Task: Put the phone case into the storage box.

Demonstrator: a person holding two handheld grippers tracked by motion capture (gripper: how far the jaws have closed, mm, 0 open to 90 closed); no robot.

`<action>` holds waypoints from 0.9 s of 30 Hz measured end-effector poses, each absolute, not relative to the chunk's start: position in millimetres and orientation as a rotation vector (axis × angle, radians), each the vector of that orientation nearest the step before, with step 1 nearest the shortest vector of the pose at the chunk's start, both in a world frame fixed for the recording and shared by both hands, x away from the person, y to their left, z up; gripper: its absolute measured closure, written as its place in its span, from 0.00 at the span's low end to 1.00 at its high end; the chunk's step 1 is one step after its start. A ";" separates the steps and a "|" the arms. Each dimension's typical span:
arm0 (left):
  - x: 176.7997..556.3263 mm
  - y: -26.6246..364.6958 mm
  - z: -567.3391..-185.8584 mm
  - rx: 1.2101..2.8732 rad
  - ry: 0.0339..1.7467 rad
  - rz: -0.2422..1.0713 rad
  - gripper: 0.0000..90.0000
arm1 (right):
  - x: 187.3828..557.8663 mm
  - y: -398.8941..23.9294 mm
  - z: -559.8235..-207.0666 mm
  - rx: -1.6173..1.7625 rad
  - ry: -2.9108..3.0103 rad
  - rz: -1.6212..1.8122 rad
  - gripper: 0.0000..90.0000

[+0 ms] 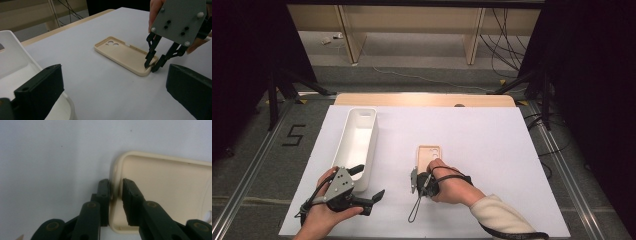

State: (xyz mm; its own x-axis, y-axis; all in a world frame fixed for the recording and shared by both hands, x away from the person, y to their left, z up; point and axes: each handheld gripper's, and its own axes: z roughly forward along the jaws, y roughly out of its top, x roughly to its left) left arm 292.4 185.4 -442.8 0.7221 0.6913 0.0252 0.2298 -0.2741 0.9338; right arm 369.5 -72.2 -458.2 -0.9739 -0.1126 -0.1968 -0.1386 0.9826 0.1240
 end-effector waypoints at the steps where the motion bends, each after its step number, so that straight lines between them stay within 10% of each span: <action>1: 292.3 185.4 -442.8 1.837 0.720 0.530 0.01 | 369.5 -72.2 -458.2 -0.188 2.938 0.203 0.87; 27: 292.2 185.3 -442.9 1.839 0.718 0.529 0.01 | 369.1 -73.1 -458.4 -0.183 2.938 0.218 0.90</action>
